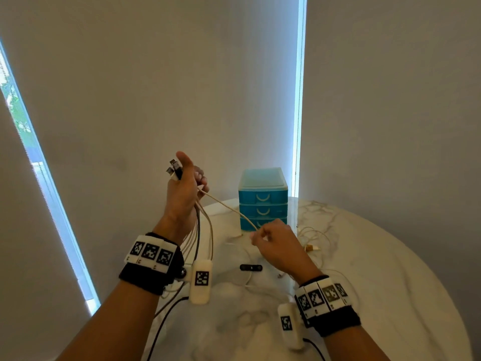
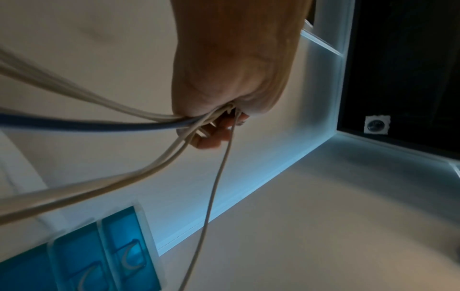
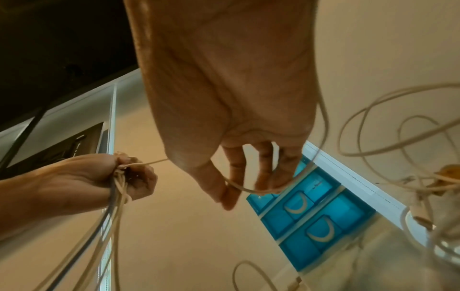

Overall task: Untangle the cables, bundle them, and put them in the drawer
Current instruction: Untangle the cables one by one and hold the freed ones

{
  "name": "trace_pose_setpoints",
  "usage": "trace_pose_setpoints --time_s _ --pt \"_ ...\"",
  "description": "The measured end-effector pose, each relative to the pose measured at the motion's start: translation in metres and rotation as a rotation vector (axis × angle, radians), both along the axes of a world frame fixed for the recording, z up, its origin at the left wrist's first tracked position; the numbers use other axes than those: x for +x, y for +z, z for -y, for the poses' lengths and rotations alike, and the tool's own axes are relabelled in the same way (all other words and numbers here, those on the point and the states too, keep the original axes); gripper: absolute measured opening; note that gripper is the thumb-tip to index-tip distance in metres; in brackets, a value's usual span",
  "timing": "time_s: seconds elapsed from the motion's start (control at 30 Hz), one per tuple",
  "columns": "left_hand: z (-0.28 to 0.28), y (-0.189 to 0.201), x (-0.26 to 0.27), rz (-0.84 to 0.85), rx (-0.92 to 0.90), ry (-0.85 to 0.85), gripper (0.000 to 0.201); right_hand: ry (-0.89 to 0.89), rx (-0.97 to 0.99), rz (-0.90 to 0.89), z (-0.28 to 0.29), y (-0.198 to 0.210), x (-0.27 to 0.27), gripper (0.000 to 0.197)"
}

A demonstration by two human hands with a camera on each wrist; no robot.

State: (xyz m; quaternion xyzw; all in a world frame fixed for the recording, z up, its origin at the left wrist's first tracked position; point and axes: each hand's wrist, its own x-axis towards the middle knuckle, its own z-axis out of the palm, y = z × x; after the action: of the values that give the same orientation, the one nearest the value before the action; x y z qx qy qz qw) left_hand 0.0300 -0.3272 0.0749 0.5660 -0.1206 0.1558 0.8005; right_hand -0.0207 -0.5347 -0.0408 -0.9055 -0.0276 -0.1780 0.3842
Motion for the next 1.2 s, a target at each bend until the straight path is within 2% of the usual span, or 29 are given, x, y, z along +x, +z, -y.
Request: trace_pose_setpoints --time_s 0.1,0.2,0.3,0.37,0.4,0.47,0.5,0.57,0.63,0.67,0.73,0.77,0.8,0.83,0.9,1.0,1.1,1.2 --pt "-0.017 0.014 -0.005 0.001 -0.141 -0.101 0.057 -0.2 -0.231 -0.084 0.007 -0.003 0.009 0.026" --pt "-0.046 0.037 -0.008 0.046 -0.094 -0.036 0.058 -0.271 -0.336 -0.141 0.018 0.022 0.011 0.026" --pt "-0.081 0.06 -0.015 0.092 -0.13 0.167 0.059 -0.151 -0.307 -0.303 0.034 0.05 0.023 0.048" --pt "-0.096 0.07 -0.023 0.121 -0.173 0.296 0.056 -0.077 -0.358 -0.436 0.03 0.064 0.03 0.068" --pt "-0.098 0.072 -0.026 0.14 -0.176 0.336 0.055 -0.08 -0.401 -0.493 0.024 0.072 0.03 0.078" --pt "-0.093 0.075 -0.032 0.18 -0.137 0.362 0.052 -0.146 -0.472 -0.493 0.003 0.088 0.038 0.087" --pt "-0.088 0.074 -0.034 0.197 -0.098 0.357 0.051 -0.179 -0.475 -0.434 -0.009 0.097 0.044 0.083" --pt "-0.076 0.07 -0.035 0.218 -0.004 0.342 0.049 -0.181 -0.495 -0.252 -0.041 0.118 0.062 0.057" --pt "-0.068 0.068 -0.036 0.221 0.065 0.362 0.046 -0.037 -0.541 -0.09 -0.083 0.137 0.071 0.031" --pt "-0.067 0.069 -0.038 0.227 0.081 0.388 0.045 0.143 -0.406 -0.072 -0.108 0.143 0.07 0.029" --pt "-0.071 0.075 -0.041 0.236 0.095 0.457 0.053 0.573 0.247 -0.102 -0.156 0.146 0.061 0.022" --pt "-0.076 0.08 -0.043 0.244 0.102 0.491 0.057 0.737 0.464 -0.149 -0.177 0.145 0.054 0.02" --pt "-0.082 0.085 -0.046 0.257 0.104 0.515 0.057 0.857 0.557 -0.2 -0.192 0.142 0.05 0.022" --pt "-0.089 0.09 -0.049 0.272 0.102 0.531 0.054 0.925 0.545 -0.257 -0.204 0.138 0.046 0.023" --pt "-0.102 0.099 -0.054 0.299 0.108 0.555 0.048 0.908 0.409 -0.36 -0.208 0.124 0.051 0.023" --pt "-0.111 0.1 -0.055 0.323 0.119 0.552 0.043 0.68 0.122 -0.334 -0.176 0.098 0.062 0.032" --pt "-0.105 0.079 -0.041 0.253 0.172 0.482 0.05 0.509 0.093 -0.266 -0.115 0.074 0.058 0.027" --pt "-0.084 0.046 -0.022 0.157 0.273 0.326 0.054 0.312 0.104 -0.262 -0.041 0.062 0.046 0.022"
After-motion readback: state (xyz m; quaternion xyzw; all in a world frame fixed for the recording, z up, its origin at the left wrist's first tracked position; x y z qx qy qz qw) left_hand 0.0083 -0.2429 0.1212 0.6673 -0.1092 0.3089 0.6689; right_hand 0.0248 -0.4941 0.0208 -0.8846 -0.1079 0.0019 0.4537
